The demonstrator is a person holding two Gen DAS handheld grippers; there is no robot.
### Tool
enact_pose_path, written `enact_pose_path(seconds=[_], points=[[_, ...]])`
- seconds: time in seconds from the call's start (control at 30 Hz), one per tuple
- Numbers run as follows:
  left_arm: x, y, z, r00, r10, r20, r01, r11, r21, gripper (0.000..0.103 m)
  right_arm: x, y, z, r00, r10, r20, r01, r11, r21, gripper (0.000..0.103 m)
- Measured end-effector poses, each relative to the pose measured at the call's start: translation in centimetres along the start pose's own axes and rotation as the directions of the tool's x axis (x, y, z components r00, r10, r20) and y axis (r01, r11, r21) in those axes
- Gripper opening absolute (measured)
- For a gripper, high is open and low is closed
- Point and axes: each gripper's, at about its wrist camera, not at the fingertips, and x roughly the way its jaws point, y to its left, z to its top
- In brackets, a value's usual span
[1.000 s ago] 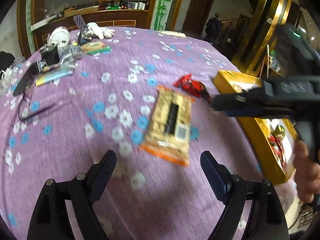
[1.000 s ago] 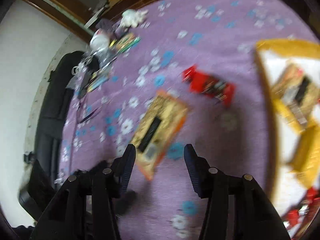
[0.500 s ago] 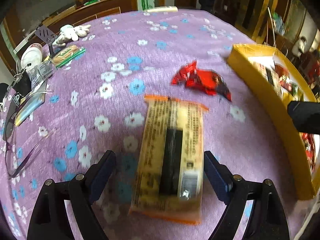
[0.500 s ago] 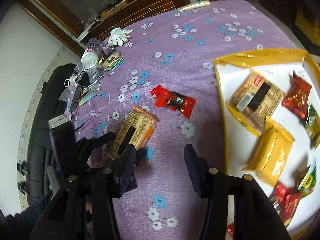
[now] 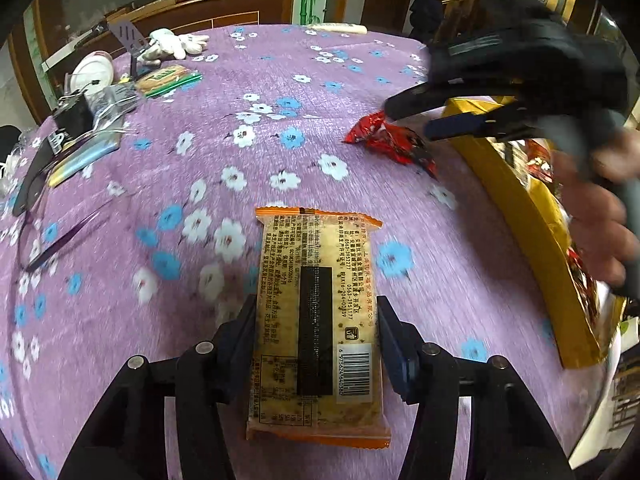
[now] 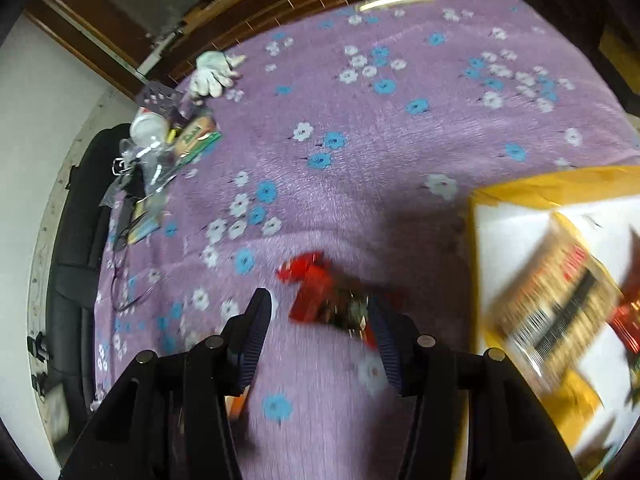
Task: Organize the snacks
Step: 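Grasp a red candy wrapper with right tool while left holds the cracker pack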
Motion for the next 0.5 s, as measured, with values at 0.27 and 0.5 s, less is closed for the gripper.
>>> enact_pose_path(seconds=[0.27,0.5], points=[[-2.2,1.1,-1.3,0.999,-0.024,0.032,0.025,0.999,-0.045,0.059,0.9,1.0,-4.4,0.983,0.122,-0.135,-0.12,0.993,0.021,0.05],[-2.7,1.9,-1.3,0.998,-0.028,0.05,0.032,0.997,-0.068,0.059,-1.7,2.5,-6.2,0.992,0.096,-0.077,-0.102,0.992,-0.07,0.051]])
